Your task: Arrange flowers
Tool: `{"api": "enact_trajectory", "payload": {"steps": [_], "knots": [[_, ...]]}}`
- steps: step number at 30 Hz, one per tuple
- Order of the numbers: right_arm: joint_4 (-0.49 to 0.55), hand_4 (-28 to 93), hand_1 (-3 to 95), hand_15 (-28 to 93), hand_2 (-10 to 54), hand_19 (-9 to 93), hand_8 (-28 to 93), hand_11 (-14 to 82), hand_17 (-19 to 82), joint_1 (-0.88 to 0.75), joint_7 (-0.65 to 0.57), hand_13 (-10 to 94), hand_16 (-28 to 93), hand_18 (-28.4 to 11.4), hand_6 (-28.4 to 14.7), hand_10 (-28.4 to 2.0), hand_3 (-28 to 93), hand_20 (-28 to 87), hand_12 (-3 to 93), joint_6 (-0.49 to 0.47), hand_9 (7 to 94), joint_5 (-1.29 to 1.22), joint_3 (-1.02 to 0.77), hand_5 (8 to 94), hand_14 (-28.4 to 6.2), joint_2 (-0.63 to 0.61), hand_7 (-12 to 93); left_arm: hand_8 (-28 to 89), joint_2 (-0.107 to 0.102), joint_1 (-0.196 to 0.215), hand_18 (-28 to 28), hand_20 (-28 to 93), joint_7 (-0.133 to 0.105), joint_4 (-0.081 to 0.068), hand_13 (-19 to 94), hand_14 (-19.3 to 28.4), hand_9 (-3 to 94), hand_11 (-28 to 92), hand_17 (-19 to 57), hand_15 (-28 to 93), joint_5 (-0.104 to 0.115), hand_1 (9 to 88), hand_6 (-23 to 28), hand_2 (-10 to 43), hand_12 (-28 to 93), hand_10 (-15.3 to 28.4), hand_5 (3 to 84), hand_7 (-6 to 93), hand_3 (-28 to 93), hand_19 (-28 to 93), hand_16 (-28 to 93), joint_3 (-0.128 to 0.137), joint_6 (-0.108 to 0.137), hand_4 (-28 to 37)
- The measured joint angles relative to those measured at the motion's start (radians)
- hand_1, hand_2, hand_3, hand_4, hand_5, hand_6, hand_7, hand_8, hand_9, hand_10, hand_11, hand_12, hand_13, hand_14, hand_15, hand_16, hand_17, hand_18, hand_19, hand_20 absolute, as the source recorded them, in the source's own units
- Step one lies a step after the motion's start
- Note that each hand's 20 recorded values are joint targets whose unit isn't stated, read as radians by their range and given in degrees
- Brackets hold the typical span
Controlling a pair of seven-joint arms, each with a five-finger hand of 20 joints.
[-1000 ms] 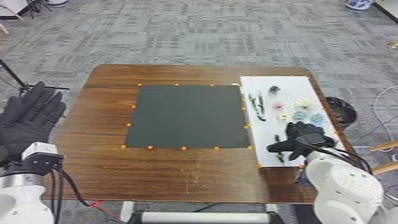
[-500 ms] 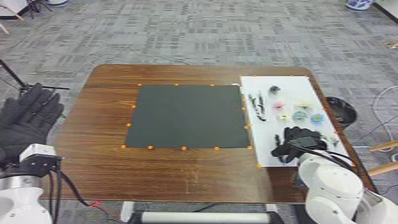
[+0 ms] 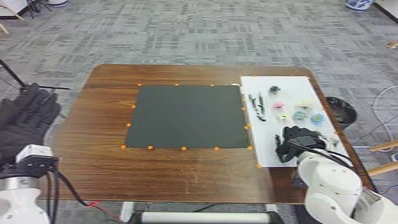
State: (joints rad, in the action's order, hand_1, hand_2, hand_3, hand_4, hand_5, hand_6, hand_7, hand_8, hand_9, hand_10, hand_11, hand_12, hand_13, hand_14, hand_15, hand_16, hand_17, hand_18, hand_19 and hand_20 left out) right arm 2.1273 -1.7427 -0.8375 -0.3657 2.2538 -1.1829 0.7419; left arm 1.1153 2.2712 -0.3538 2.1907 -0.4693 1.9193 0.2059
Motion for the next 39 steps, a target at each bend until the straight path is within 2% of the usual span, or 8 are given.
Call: {"api": "enact_trajectory", "payload": {"steps": [5, 10, 14, 21, 26, 32, 37, 39], "knots": [[-0.014, -18, 43.3, 79, -9.5, 83, 18, 61.2, 35, 0.015, 0.0, 62, 54, -25.7, -2.9, -15.7, 70, 47, 55.6, -0.006, 62.5, -0.001, 0.011, 57.1, -16.2, 0.015, 61, -8, 0.005, 0.005, 15.4, 10, -0.007, 0.0, 27, 15.8, 35.6, 21, -5.5, 27, 0.005, 25.9, 10.3, 14.1, 11, 16.0, 45.8, 10.4, 77, 36, -4, 0.016, 0.0, -28.0], [-0.013, -16, 47.1, 77, -9.5, 83, 18, 53.9, 37, 0.032, 0.002, 67, 52, -25.3, -1.6, -13.3, 71, 46, 64.1, 0.001, 68.4, 0.001, 0.037, 63.3, -14.7, 0.028, 60, -8, 0.006, 0.007, 15.5, 10, -0.013, 0.0, 27, 15.8, 35.6, 21, -5.6, 27, 0.022, 25.9, 10.4, 14.2, 11, 16.1, 45.8, 10.4, 77, 36, -4, 0.014, 0.001, -28.1], [-0.019, -12, 47.2, 74, -9.5, 84, 19, 48.1, 42, 0.03, 0.023, 71, 50, -24.0, -2.2, -11.8, 73, 45, 65.6, 0.028, 72.2, 0.015, 0.04, 66.9, -11.9, 0.029, 57, -8, 0.006, 0.007, 15.6, 10, -0.013, 0.0, 27, 15.8, 35.6, 21, -5.7, 27, 0.025, 25.9, 10.4, 14.1, 11, 16.1, 45.9, 10.4, 77, 36, -4, 0.011, 0.001, -28.2], [-0.023, -7, 46.1, 69, -9.5, 85, 18, 43.0, 46, 0.0, 0.04, 77, 47, -22.9, -1.7, -10.3, 73, 41, 65.7, 0.1, 75.7, 0.017, 0.026, 67.4, -8.1, 0.027, 59, -8, 0.006, 0.007, 15.6, 10, -0.014, 0.0, 27, 15.8, 35.7, 21, -5.7, 27, 0.026, 25.8, 10.3, 14.1, 11, 16.1, 45.8, 10.5, 77, 36, -4, 0.007, 0.001, -28.2], [-0.013, -8, 47.2, 67, -9.5, 86, 18, 40.7, 46, -0.066, 0.041, 78, 47, -22.7, -2.1, -10.1, 72, 40, 65.9, 0.215, 76.8, 0.004, -0.017, 67.1, -7.6, 0.031, 59, -8, 0.006, 0.005, 15.6, 10, -0.015, -0.002, 27, 15.9, 35.8, 22, -5.7, 27, 0.035, 25.8, 10.3, 14.1, 11, 16.1, 45.9, 10.6, 77, 36, -4, 0.006, 0.002, -28.2], [0.031, -7, 47.3, 67, -9.5, 86, 19, 39.4, 46, -0.143, 0.039, 78, 46, -22.8, -2.2, -10.0, 72, 39, 66.4, 0.328, 77.6, 0.008, -0.059, 67.4, -7.8, 0.035, 59, -8, 0.006, 0.003, 15.6, 10, -0.022, -0.01, 27, 15.8, 35.8, 22, -5.7, 28, 0.095, 25.8, 10.3, 14.1, 11, 16.1, 46.0, 10.5, 77, 36, -4, 0.0, 0.003, -28.2], [0.074, -7, 47.5, 67, -9.5, 86, 19, 39.4, 45, -0.132, 0.027, 77, 47, -23.1, -2.4, -10.6, 71, 39, 67.3, 0.364, 77.2, 0.033, -0.057, 66.7, -8.3, 0.033, 59, -8, 0.006, -0.002, 15.6, 10, -0.022, -0.019, 27, 15.8, 35.9, 21, -5.7, 28, 0.098, 25.9, 10.3, 14.1, 11, 16.1, 45.9, 10.5, 77, 36, -4, -0.005, 0.007, -28.2], [0.078, -11, 43.3, 70, -9.5, 86, 19, 49.7, 41, -0.114, 0.018, 72, 47, -24.3, -3.9, -14.3, 66, 39, 54.4, 0.368, 72.3, 0.042, -0.045, 64.5, -11.3, 0.031, 54, -8, 0.005, -0.005, 15.6, 10, -0.021, -0.021, 27, 15.8, 35.8, 22, -5.6, 28, 0.098, 25.9, 10.3, 14.1, 11, 16.1, 45.9, 10.5, 77, 36, -5, -0.007, 0.007, -28.2]]}}
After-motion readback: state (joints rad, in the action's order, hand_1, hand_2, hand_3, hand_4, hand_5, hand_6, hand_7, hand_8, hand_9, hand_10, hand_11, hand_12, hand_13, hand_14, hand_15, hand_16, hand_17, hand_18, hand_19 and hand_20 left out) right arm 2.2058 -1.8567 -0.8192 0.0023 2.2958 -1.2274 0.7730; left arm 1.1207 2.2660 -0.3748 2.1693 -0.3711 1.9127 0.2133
